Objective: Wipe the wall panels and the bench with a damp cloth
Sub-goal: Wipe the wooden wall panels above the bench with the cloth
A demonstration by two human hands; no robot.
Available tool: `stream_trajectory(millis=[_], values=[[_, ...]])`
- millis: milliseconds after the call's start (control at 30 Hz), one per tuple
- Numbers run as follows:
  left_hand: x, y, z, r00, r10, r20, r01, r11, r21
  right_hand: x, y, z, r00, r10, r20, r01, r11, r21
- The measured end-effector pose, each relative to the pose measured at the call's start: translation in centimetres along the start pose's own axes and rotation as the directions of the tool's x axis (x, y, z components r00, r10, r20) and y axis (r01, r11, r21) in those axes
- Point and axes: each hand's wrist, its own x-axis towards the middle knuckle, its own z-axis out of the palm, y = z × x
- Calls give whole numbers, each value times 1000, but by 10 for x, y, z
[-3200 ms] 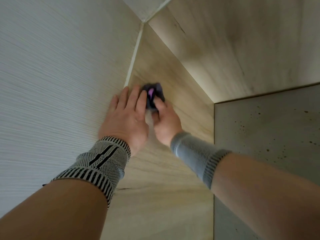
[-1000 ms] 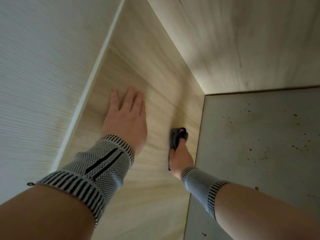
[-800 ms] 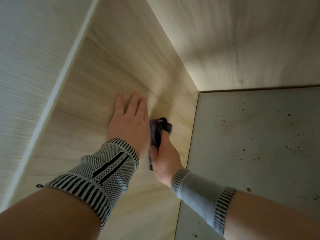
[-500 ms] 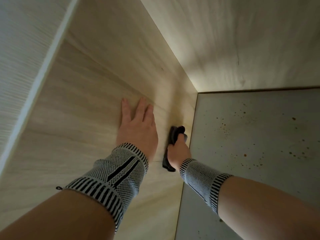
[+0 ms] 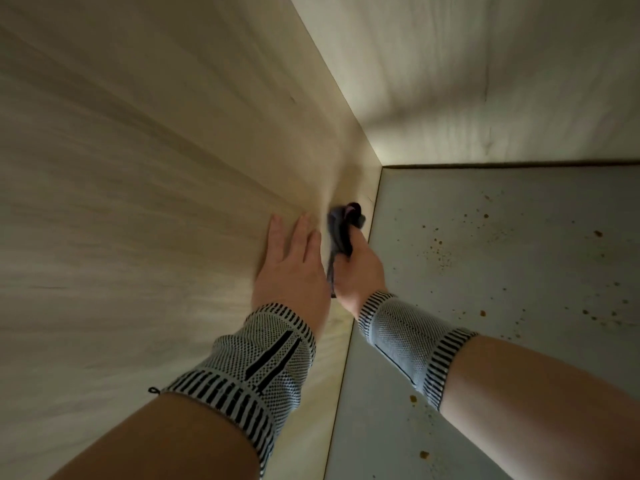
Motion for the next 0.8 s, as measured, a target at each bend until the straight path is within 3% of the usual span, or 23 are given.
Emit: stream_trajectory(millis=[67,100,167,267,433,567,633,800], values=[[8,6,4,1000,13,5,-13,1000,7,4,0,3,990,-134,-36,135,990,44],[12,10,6,1000,23,10,-24,1000,14,15,1,2,992,-122,-39,124,989,75],[18,14,11,998,49,28,-50,998,24,44,9,-1,999,-39,-33,40,999,36],[27,23,16,994,93,51,-94,995,18,64,28,-13,978,207,3,-205,971,-122],[36,24,14,990,126,64,-127,992,14,27,65,1,921,388,39,-376,909,-178],[42,22,10,988,146,58,-147,989,7,83,40,-12,968,252,17,-249,963,-105],[44,25,12,986,152,68,-154,988,18,122,16,-27,982,184,27,-176,966,-189],[47,29,15,985,151,83,-154,988,30,146,9,-45,978,200,63,-162,910,-381]])
